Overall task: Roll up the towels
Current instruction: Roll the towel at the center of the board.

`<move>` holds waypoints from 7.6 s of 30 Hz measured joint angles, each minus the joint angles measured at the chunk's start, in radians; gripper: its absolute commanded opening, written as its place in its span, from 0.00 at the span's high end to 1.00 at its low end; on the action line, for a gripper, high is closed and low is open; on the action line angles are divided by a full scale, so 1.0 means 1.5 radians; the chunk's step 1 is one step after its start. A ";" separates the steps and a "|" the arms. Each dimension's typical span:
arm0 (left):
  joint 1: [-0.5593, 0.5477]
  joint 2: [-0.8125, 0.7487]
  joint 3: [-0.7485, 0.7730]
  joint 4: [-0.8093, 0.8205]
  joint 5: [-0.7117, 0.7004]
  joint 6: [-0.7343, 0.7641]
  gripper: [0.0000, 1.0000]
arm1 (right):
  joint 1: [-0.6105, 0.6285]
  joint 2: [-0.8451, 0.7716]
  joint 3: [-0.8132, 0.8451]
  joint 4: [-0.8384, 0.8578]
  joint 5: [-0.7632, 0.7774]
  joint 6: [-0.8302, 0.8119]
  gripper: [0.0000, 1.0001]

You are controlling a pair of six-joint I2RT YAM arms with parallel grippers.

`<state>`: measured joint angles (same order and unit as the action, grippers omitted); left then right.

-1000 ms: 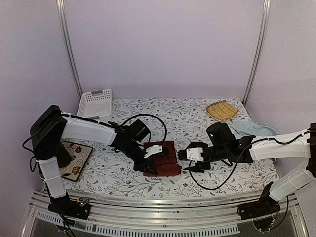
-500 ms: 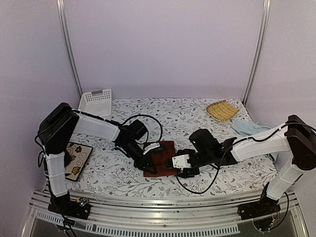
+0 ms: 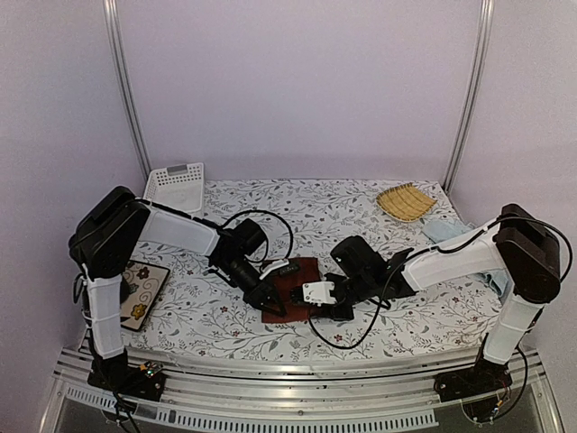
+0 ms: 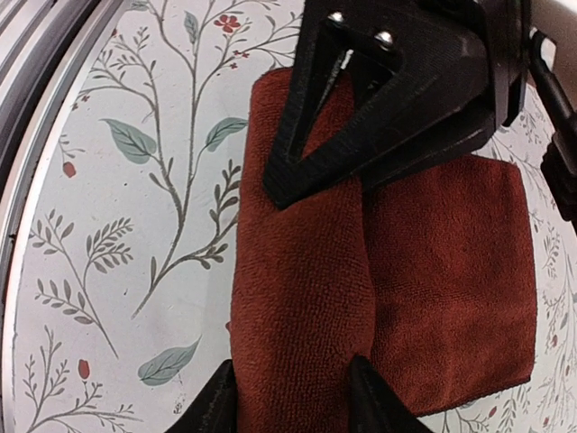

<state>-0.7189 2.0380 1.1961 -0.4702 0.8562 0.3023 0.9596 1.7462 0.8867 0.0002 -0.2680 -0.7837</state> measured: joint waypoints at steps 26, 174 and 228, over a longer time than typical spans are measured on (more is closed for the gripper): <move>0.011 -0.182 -0.129 0.080 -0.261 -0.023 0.37 | -0.040 0.062 0.104 -0.094 -0.104 0.087 0.80; -0.057 -0.007 0.034 0.026 -0.153 0.114 0.77 | 0.031 -0.017 -0.026 0.035 0.173 0.058 0.75; -0.196 -0.361 -0.361 0.348 -0.628 0.173 0.19 | -0.089 0.110 0.193 -0.224 -0.149 0.161 0.90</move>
<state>-1.0134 1.4971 0.6540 0.0513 -0.0856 0.5625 0.8265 1.9110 1.1759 -0.3355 -0.4908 -0.5426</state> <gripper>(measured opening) 0.858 0.103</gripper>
